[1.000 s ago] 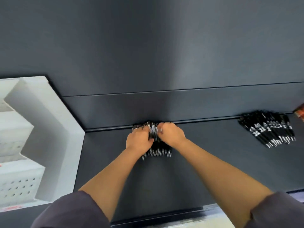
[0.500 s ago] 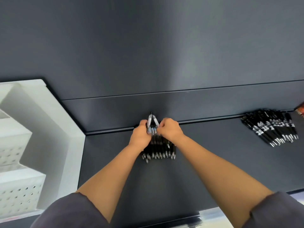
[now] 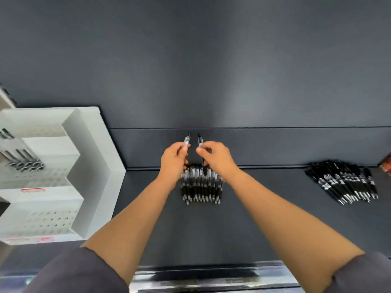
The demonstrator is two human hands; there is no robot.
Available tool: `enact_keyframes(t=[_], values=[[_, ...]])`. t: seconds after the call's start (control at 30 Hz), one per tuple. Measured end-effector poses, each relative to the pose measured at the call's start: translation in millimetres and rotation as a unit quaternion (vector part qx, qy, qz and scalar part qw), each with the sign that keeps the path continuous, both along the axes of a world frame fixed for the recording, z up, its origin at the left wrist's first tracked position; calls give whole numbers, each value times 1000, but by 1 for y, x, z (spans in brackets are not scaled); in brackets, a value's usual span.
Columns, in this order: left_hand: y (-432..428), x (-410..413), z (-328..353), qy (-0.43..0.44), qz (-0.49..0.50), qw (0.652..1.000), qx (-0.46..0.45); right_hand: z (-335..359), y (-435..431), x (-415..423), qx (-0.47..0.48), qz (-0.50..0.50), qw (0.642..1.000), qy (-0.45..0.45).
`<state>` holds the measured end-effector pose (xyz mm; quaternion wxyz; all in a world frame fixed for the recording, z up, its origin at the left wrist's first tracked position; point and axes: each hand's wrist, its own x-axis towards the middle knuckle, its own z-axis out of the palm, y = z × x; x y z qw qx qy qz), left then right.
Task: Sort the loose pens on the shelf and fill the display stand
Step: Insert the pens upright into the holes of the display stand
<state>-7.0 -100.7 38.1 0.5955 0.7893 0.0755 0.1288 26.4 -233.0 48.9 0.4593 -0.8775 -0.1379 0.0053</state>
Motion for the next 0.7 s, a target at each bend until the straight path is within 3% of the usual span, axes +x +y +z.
enact_keyframes(t=[0.43, 0.7], values=[[124, -65, 82, -145, 157, 963, 162, 86, 130, -48, 32, 109, 984, -134], [239, -99, 105, -159, 210, 940, 217, 110, 245, -69, 100, 144, 976, -129]])
